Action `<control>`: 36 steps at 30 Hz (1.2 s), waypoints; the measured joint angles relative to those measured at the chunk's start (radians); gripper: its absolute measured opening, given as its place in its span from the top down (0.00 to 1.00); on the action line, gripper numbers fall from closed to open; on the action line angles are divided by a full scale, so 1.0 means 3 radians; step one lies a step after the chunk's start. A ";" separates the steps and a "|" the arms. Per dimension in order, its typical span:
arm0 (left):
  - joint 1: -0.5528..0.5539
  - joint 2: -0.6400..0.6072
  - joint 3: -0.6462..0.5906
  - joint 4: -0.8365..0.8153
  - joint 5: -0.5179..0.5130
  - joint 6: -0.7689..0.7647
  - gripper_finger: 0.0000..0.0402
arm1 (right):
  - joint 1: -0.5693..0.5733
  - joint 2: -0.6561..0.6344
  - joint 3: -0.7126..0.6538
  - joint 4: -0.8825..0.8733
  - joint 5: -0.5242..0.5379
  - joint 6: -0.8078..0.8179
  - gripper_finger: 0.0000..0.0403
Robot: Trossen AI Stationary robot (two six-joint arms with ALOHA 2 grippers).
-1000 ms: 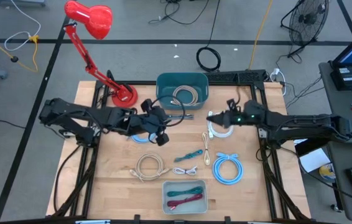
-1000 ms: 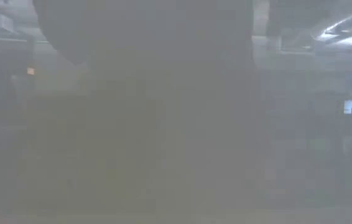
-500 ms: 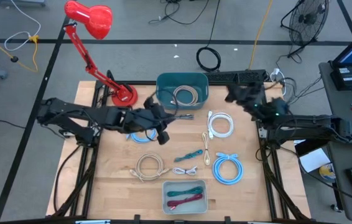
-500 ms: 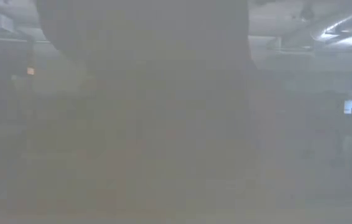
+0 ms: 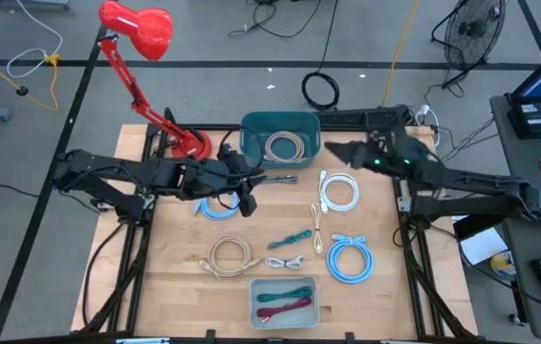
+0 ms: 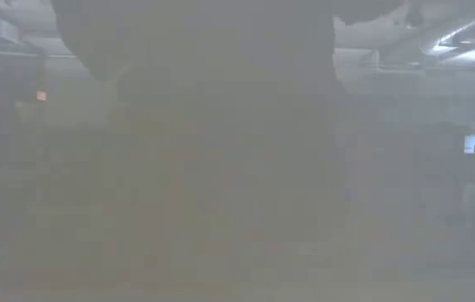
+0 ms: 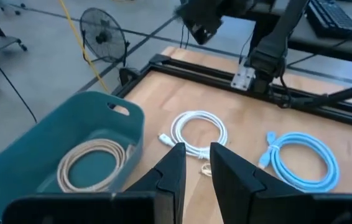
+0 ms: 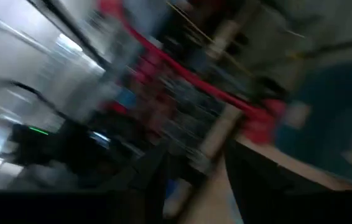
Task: Pick & Place USB Port
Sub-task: Put the white hdmi cable into the green bin
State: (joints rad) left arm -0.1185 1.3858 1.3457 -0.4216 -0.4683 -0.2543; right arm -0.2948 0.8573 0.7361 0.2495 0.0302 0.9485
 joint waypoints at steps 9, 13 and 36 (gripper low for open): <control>-0.0178 0.0001 0.0000 -0.0006 -0.0123 -0.0143 0.81 | -0.0289 0.0351 0.0907 -0.3650 0.0698 -0.0504 0.50; -0.0204 0.0001 0.0000 -0.0009 -0.0175 -0.0158 0.81 | -0.0367 0.0560 0.0830 -0.4234 0.0669 -0.0407 0.48; -0.0317 0.0001 0.0000 -0.0458 0.0320 0.0262 0.81 | -0.0220 0.1778 0.0166 -0.3629 0.0191 0.0088 0.44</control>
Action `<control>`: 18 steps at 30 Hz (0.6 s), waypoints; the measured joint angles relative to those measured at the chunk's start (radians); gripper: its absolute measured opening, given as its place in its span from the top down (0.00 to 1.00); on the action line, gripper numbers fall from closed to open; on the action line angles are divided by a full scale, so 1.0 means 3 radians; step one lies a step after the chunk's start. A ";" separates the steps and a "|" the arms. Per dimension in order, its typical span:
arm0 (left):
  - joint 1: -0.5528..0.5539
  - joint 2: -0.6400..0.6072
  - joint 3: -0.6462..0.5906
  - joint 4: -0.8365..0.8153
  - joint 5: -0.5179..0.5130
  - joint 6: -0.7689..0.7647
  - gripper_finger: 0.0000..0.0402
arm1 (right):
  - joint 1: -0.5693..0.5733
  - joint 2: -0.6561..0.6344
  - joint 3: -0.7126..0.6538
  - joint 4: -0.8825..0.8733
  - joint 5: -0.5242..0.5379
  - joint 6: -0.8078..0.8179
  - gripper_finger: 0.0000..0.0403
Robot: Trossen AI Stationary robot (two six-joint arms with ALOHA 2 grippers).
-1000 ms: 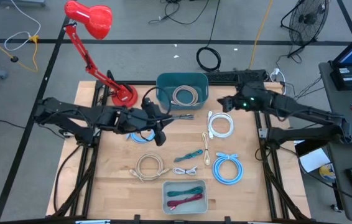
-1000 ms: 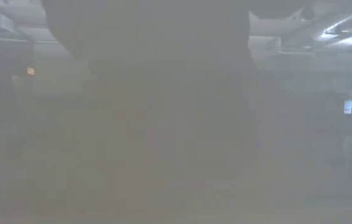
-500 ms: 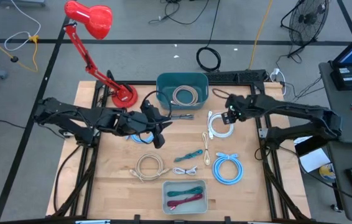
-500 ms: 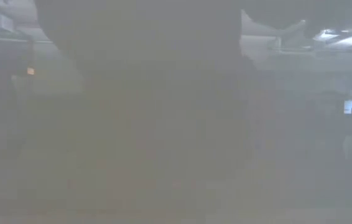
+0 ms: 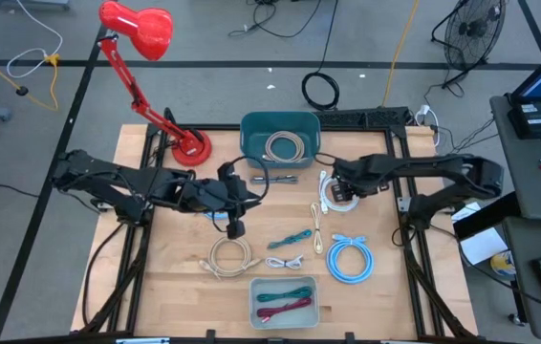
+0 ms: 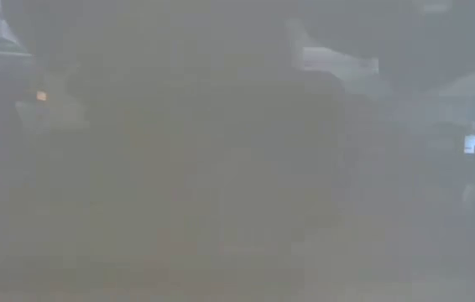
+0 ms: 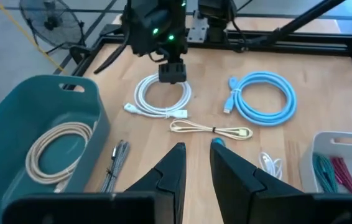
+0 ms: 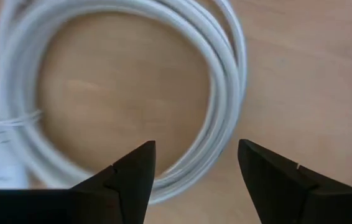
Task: Pick & Place USB Port
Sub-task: Put the white hdmi cable into the green bin
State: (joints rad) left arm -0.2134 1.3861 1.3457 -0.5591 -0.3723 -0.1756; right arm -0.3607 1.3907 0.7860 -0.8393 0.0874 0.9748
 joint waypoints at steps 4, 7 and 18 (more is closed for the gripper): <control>0.0003 0.0000 0.0000 0.0001 0.0029 0.0055 0.81 | 0.0000 0.0123 -0.0001 0.0066 0.0105 0.0013 0.44; 0.0010 0.0000 0.0000 0.0001 0.0030 0.0056 0.81 | 0.0000 0.0175 -0.0001 0.0191 0.0143 0.0018 0.44; 0.0011 0.0000 0.0000 -0.0047 0.0046 0.0109 0.81 | -0.0002 0.0323 -0.0003 0.0210 0.0333 0.0053 0.44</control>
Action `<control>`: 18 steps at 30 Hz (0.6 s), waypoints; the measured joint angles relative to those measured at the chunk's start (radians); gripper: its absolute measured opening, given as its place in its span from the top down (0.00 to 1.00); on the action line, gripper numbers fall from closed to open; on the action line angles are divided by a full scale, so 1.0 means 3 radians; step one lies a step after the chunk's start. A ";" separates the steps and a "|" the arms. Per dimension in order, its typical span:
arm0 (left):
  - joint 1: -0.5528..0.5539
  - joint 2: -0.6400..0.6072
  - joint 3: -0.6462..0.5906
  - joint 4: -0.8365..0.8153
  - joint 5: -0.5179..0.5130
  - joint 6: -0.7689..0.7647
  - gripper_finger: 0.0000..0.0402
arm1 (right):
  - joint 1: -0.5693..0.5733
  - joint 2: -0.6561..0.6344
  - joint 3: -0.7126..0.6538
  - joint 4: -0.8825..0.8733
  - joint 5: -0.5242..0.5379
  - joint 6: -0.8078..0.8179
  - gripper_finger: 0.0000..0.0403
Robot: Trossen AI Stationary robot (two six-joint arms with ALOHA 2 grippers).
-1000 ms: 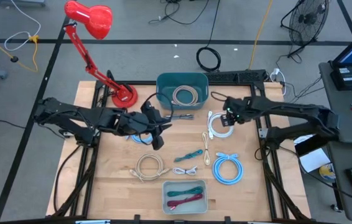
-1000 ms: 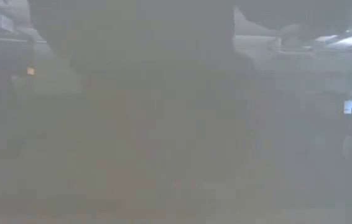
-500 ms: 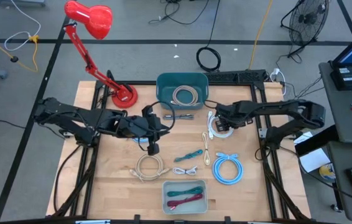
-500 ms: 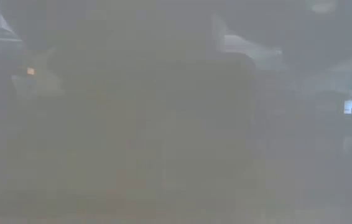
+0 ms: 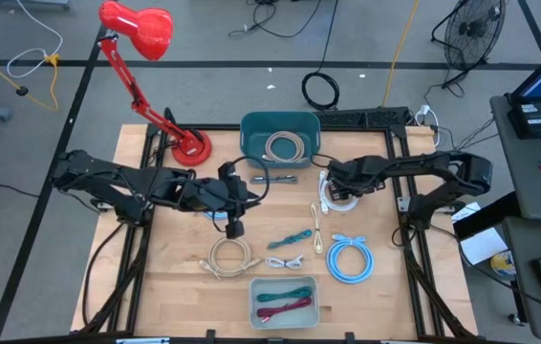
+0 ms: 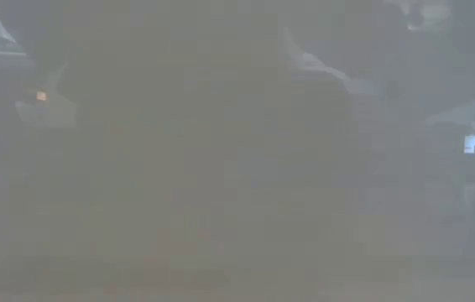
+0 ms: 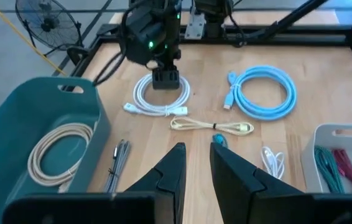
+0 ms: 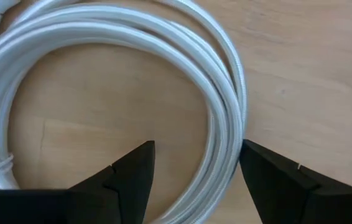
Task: Pick & Place USB Port
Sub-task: Put the white hdmi cable into the green bin
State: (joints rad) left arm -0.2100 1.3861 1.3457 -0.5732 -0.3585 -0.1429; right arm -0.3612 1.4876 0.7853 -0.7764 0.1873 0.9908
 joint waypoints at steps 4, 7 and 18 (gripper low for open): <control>0.0000 0.0000 0.0000 -0.0068 0.0003 -0.0003 0.81 | -0.0021 0.0000 0.0000 -0.0040 0.0005 0.0065 0.44; 0.0000 -0.0032 0.0000 -0.0116 0.0004 -0.0003 0.81 | -0.0023 -0.0001 -0.0004 -0.0097 0.0008 0.0138 0.44; 0.0000 -0.0096 0.0001 -0.0136 -0.0001 -0.0004 0.81 | -0.0014 -0.0017 -0.0466 0.0308 -0.0229 0.0381 0.55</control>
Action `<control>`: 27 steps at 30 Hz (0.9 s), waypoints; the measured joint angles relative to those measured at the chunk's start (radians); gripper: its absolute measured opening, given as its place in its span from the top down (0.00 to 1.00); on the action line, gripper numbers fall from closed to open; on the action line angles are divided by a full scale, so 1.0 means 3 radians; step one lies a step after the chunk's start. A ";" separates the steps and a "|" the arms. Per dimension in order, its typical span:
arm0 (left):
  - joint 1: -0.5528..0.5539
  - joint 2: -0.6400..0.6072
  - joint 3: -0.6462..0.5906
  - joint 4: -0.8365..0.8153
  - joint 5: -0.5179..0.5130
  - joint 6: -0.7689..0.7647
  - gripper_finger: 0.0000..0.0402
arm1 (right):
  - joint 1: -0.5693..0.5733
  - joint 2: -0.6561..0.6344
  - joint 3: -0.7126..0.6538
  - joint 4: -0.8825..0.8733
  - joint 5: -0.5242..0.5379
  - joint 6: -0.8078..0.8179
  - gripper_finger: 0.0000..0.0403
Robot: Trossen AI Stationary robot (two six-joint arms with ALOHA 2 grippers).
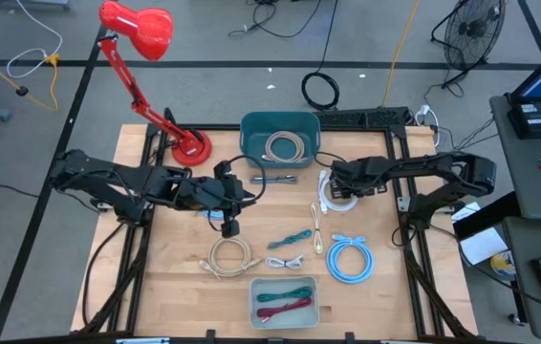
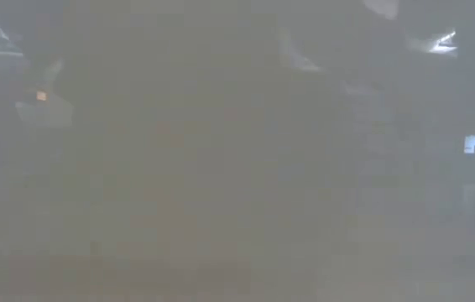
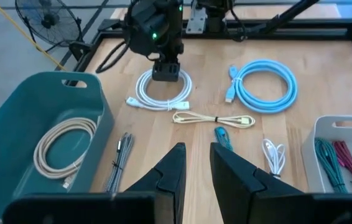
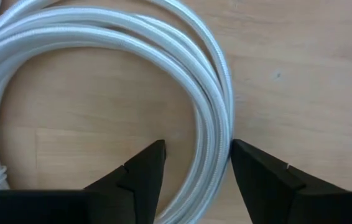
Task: Pick & Place USB Port
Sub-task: Put the white hdmi cable into the green bin
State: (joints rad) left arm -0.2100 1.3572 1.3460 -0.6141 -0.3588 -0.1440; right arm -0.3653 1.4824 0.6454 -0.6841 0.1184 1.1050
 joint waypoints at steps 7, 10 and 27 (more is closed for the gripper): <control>0.0000 -0.0040 0.0000 -0.0018 -0.0001 0.0013 0.81 | 0.0001 0.0005 -0.0032 0.0055 -0.0025 0.0022 0.63; 0.0000 -0.0039 0.0000 -0.0051 -0.0001 0.0015 0.81 | 0.0001 0.0005 -0.0034 0.0085 -0.0031 0.0029 0.67; 0.0000 -0.0037 0.0000 -0.0092 -0.0004 0.0038 0.81 | 0.0001 0.0010 -0.0035 0.0153 -0.0108 0.0029 0.92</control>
State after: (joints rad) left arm -0.2100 1.3460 1.3460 -0.6416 -0.3599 -0.1326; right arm -0.3649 1.4853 0.6350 -0.6383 0.0860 1.1137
